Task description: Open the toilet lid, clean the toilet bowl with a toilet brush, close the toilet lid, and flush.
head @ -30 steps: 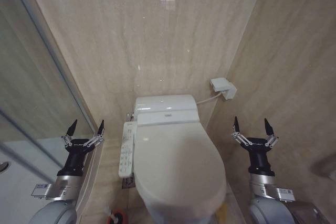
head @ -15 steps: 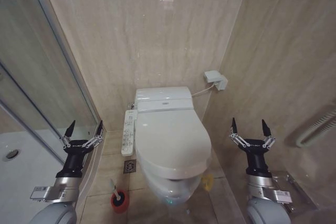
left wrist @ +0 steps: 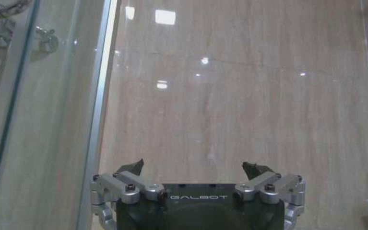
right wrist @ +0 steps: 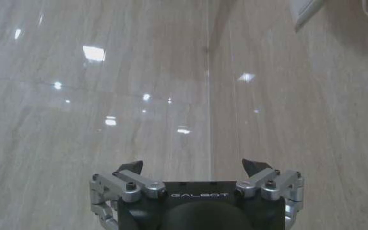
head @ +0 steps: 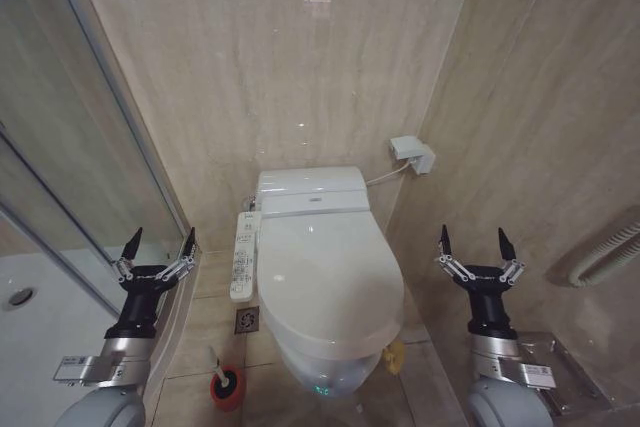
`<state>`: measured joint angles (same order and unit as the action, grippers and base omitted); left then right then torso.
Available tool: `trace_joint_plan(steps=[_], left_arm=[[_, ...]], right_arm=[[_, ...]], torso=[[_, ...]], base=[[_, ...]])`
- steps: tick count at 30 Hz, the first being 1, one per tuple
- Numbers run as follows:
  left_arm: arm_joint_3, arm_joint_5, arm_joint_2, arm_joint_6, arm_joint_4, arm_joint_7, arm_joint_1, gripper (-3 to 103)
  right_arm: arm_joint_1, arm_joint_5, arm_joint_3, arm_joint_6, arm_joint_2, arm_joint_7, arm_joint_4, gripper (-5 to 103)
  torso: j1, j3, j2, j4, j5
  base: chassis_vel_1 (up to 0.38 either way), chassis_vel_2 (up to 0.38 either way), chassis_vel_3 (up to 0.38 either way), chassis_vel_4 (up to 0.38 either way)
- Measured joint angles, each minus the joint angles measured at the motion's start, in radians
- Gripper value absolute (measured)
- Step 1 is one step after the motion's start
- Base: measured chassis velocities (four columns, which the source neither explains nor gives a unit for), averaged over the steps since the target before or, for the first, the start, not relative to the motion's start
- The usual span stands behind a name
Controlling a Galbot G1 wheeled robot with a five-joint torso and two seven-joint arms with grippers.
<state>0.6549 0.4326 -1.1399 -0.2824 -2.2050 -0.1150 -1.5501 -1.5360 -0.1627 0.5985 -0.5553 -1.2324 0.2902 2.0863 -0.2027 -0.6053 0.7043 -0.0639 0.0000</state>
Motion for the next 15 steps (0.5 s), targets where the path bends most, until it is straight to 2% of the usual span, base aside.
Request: trace_joint_plan(steps=[11, 15], left_arm=[[-0.006, -0.007, -0.005, -0.006, 0.009, 0.001, 0.001, 100], [-0.008, -0.01, -0.002, -0.019, 0.051, 0.008, 0.017, 100]], right_arm=[[-0.003, 0.002, -0.001, -0.006, -0.001, 0.0, -0.002, 100], [-0.003, 0.005, -0.001, -0.011, -0.004, 0.0, -0.008, 100]], torso=[[0.0, 0.0, 0.0, -0.0001, 0.0], [0.0, 0.0, 0.0, -0.0001, -0.0001]], base=[[0.0, 0.0, 0.0, 0.0], [0.0, 0.0, 0.0, 0.0]])
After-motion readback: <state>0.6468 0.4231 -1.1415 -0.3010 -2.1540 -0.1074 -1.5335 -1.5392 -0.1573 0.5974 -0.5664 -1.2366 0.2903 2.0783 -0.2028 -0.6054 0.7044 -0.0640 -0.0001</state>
